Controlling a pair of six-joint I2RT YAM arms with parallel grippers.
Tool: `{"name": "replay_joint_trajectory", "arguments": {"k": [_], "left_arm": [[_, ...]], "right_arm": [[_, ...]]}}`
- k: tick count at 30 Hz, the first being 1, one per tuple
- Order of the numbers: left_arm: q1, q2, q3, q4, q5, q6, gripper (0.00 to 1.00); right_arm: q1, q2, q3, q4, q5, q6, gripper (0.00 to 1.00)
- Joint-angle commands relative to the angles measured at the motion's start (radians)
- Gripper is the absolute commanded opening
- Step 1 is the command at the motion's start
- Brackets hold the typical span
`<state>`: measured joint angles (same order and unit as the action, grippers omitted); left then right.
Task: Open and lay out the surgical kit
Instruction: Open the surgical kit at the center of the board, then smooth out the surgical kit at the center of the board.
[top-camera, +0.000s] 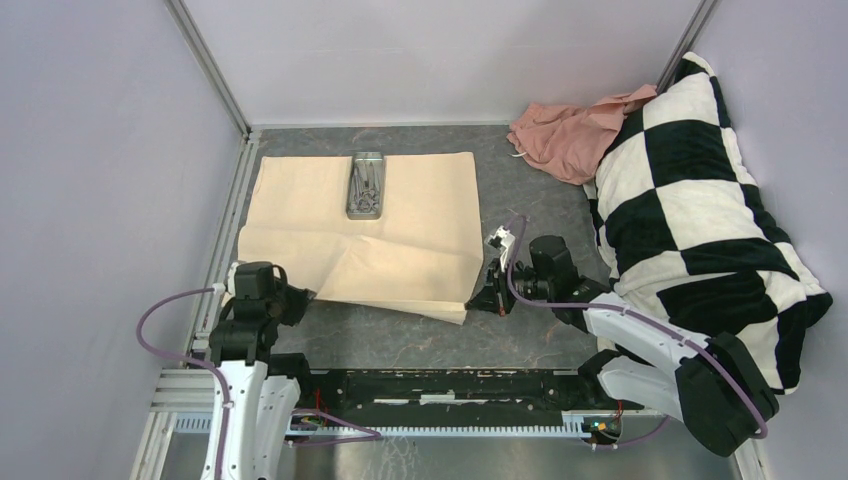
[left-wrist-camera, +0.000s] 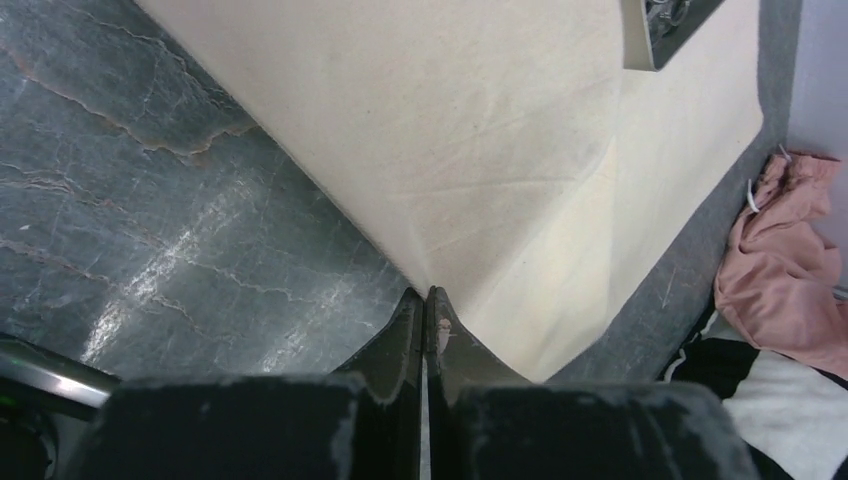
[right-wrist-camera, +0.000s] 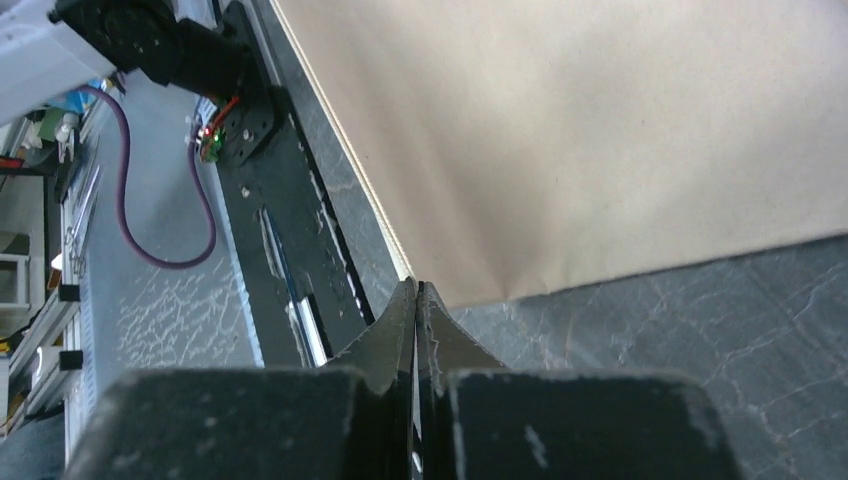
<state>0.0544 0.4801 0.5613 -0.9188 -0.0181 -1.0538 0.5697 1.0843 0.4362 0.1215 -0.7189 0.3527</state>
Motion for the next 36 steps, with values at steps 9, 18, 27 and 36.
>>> {"name": "replay_joint_trajectory", "arguments": {"k": [9, 18, 27, 36], "left_arm": [[0.017, -0.107, 0.134, -0.193, -0.166, 0.048, 0.38], [0.015, -0.105, 0.254, -0.146, -0.110, 0.298, 0.86], [-0.022, 0.078, 0.346, 0.006, -0.064, 0.463, 0.96], [-0.023, 0.168, 0.374, 0.074, -0.047, 0.557, 0.95]], "right_arm": [[-0.011, -0.120, -0.026, -0.263, 0.045, -0.086, 0.00], [0.121, -0.031, 0.014, -0.136, 0.259, -0.119, 0.34], [0.554, 0.412, 0.369, -0.270, 0.783, -0.216, 0.61], [0.742, 0.690, 0.585, -0.363, 0.931, -0.212, 0.64]]}}
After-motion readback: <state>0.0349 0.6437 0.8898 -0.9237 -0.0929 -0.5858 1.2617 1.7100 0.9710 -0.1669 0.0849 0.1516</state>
